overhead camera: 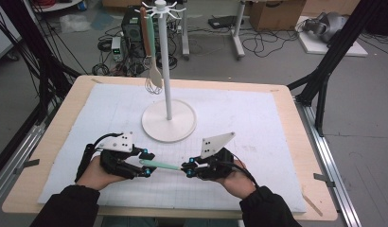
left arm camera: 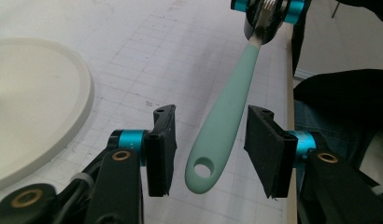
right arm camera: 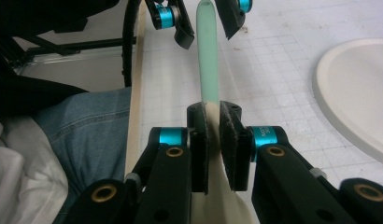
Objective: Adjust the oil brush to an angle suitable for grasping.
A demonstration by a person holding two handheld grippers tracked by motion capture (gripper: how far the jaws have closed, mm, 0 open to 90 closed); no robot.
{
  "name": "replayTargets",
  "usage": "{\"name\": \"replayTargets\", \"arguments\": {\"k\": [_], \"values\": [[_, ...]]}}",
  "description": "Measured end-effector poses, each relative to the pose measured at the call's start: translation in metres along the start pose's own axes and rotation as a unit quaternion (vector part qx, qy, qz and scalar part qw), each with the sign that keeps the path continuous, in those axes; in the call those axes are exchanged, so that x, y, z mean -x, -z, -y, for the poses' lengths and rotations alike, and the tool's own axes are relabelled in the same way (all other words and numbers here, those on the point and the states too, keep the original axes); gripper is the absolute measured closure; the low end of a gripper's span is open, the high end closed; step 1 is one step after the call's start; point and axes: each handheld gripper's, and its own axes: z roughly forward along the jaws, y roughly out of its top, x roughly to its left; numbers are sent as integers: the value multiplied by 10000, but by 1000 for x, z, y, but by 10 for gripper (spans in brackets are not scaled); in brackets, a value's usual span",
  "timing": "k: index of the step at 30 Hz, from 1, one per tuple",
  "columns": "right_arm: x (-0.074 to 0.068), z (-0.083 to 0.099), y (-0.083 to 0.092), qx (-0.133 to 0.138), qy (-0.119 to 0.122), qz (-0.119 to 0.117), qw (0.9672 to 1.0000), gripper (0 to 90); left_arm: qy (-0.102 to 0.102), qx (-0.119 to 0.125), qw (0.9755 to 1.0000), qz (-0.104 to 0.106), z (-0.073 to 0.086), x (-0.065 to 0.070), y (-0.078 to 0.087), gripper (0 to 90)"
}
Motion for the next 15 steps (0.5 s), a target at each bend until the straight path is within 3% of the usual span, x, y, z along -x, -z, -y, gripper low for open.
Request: {"name": "replayTargets", "arguments": {"k": [15], "values": [[-1, -1, -1, 2, 113, -135, 9998, 825, -103, 11, 9993, 353, 0, 3, -2, 649]]}}
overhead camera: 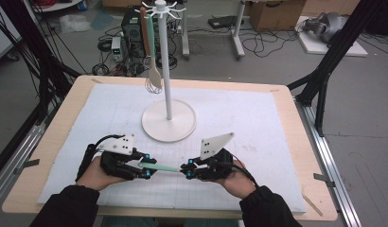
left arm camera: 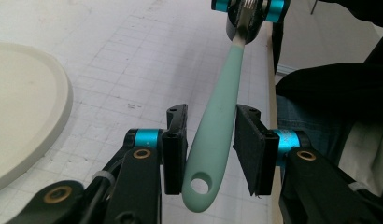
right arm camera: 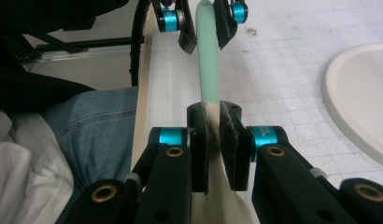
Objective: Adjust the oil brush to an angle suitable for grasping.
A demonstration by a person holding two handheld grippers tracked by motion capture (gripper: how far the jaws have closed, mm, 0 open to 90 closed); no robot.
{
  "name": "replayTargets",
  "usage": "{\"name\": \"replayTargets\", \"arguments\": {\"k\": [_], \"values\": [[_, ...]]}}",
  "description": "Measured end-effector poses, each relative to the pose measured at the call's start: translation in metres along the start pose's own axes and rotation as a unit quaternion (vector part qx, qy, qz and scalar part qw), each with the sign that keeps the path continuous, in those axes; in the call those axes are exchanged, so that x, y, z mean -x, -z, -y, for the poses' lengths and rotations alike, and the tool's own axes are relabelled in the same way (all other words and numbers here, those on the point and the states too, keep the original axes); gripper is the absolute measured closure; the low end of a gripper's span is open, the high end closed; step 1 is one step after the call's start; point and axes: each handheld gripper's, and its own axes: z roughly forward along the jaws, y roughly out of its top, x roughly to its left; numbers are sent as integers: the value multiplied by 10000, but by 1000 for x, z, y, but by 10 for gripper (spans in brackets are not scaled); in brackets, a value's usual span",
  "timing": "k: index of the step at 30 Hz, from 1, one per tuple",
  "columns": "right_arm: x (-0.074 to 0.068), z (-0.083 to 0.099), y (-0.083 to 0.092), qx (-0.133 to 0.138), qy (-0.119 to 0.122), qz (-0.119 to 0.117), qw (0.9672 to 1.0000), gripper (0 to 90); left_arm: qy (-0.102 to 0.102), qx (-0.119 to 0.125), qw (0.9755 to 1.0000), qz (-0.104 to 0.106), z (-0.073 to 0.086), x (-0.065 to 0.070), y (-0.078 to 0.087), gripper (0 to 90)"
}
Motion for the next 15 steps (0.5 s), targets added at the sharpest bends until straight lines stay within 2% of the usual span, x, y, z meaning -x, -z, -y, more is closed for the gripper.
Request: {"name": "replayTargets", "arguments": {"k": [15], "values": [[4, 3, 0, -106, 83, -183, 9997, 824, -174, -101, 9995, 263, -1, 2, -1, 717]]}}
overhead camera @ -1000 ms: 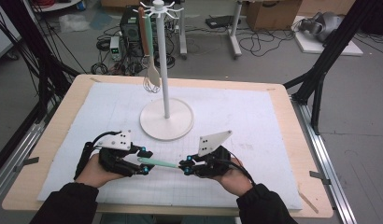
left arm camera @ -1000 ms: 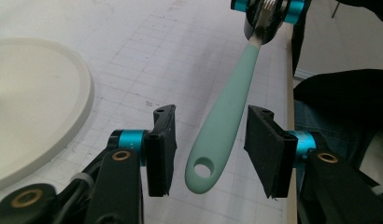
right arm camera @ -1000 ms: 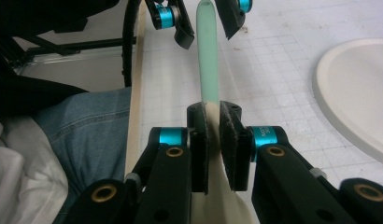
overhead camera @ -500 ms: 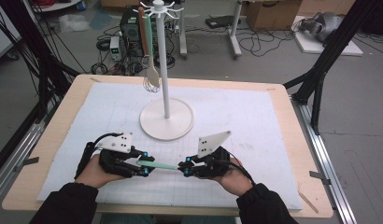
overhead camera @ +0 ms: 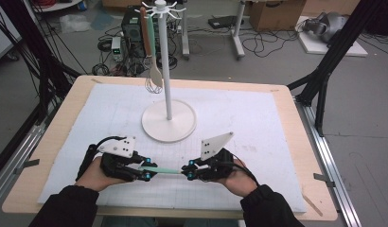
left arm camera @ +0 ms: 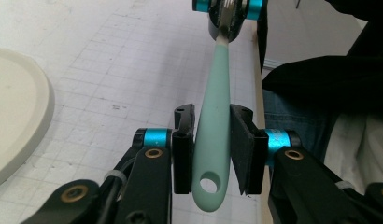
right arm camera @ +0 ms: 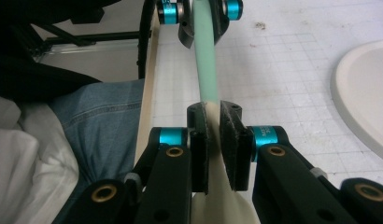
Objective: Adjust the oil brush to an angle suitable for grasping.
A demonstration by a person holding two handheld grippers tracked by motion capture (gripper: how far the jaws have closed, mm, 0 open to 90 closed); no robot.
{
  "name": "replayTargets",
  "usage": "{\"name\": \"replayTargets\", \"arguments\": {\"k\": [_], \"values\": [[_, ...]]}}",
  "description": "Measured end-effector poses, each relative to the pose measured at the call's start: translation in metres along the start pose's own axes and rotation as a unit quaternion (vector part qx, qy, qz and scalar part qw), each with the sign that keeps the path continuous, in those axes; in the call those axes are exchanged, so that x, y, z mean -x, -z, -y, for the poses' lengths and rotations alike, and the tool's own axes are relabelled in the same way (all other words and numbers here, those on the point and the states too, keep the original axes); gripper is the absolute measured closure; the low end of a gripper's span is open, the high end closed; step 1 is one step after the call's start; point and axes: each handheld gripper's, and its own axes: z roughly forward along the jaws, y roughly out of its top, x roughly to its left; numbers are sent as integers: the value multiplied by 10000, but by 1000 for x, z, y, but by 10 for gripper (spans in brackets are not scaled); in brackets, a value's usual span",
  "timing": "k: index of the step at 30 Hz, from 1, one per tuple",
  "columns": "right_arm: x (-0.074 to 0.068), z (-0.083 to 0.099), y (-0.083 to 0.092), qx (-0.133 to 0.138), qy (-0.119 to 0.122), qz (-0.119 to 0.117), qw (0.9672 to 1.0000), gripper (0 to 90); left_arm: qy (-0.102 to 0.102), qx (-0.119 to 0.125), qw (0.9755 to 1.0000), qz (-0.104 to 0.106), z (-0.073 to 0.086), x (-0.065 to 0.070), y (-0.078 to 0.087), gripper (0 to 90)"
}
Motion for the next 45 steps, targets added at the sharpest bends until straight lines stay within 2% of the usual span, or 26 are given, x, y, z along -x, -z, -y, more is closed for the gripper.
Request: {"name": "replayTargets", "arguments": {"k": [6, 17, 24, 29, 35, 42, 45], "values": [[2, 1, -2, -78, 39, -78, 9999, 822, -26, -15, 9999, 129, 0, 1, -1, 746], [5, 2, -4, -156, 82, -208, 9996, 818, -127, 6, 9998, 162, 0, 4, -1, 760], [9, 3, -7, -242, -41, -414, 9988, 804, -165, 9, 9997, 180, 0, 5, -1, 762], [14, 1, -13, -344, -140, -589, 9976, 757, -182, 43, 9997, 166, -1, 4, 0, 762], [20, -8, -21, -563, -180, -903, 9942, 755, -256, -14, 9995, 178, -1, 6, 0, 762], [20, -14, -28, -683, -130, -1032, 9922, 801, -270, -3, 9995, 185, -1, 7, 1, 762], [19, -14, -28, -705, -105, -990, 9925, 810, -233, 16, 9996, 130, -1, 7, 2, 761]]}}
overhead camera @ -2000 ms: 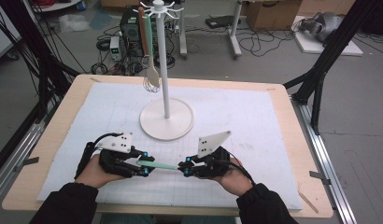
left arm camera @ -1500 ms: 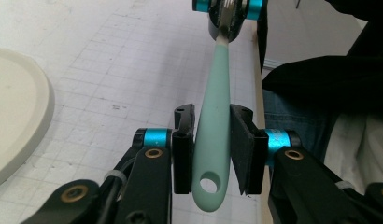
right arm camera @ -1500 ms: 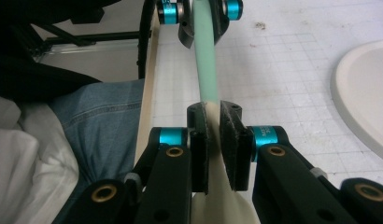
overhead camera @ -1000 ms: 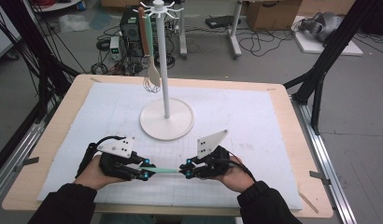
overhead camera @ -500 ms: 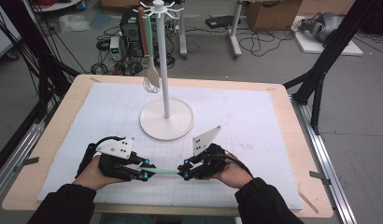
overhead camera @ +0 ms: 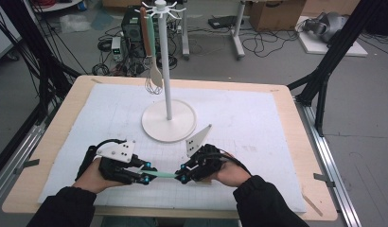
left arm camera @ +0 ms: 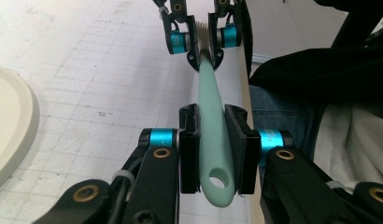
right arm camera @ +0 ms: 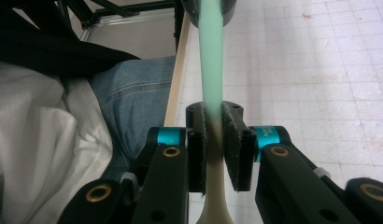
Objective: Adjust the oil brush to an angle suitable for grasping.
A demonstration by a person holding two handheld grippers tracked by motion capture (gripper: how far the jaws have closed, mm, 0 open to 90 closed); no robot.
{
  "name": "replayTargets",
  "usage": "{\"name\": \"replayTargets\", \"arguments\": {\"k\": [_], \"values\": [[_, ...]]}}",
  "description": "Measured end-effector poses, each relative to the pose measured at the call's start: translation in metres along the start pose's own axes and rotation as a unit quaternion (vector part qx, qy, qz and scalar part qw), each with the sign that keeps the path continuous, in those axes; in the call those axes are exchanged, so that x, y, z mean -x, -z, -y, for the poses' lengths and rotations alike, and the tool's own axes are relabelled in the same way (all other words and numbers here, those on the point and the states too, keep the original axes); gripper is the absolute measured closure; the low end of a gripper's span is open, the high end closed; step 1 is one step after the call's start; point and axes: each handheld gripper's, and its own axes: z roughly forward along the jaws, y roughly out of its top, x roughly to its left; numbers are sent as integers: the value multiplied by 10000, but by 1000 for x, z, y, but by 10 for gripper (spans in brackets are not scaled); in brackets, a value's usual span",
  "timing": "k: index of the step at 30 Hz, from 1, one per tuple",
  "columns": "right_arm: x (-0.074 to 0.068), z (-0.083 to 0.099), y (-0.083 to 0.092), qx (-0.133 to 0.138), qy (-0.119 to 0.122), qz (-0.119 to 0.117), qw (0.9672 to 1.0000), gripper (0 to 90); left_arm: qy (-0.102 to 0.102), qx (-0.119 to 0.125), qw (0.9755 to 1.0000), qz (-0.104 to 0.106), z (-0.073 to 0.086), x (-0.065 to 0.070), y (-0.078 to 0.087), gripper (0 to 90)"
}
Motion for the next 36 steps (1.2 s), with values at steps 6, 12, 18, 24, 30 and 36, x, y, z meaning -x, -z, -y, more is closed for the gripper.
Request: {"name": "replayTargets", "arguments": {"k": [6, 12, 18, 24, 30, 36], "values": [[-6, 0, 3, 179, 189, 444, 9987, 818, 363, 240, 9988, -216, -2, -6, 6, 701], [-12, 0, 5, 258, 334, 858, 9954, 819, 483, 348, 9977, -318, -4, -8, 10, 709], [-14, -1, 7, 257, 458, 1084, 9927, 824, 471, 298, 9980, -310, -4, -9, 10, 758], [-15, -1, 5, 142, 576, 1117, 9920, 837, 341, 224, 9991, -146, -4, -8, 9, 819], [-14, -3, 2, 10, 630, 1085, 9921, 823, 245, 195, 9994, -173, -5, -5, 9, 832], [-14, -12, 0, -197, 628, 1041, 9924, 767, 154, 136, 9995, -218, -7, -5, 8, 832]]}}
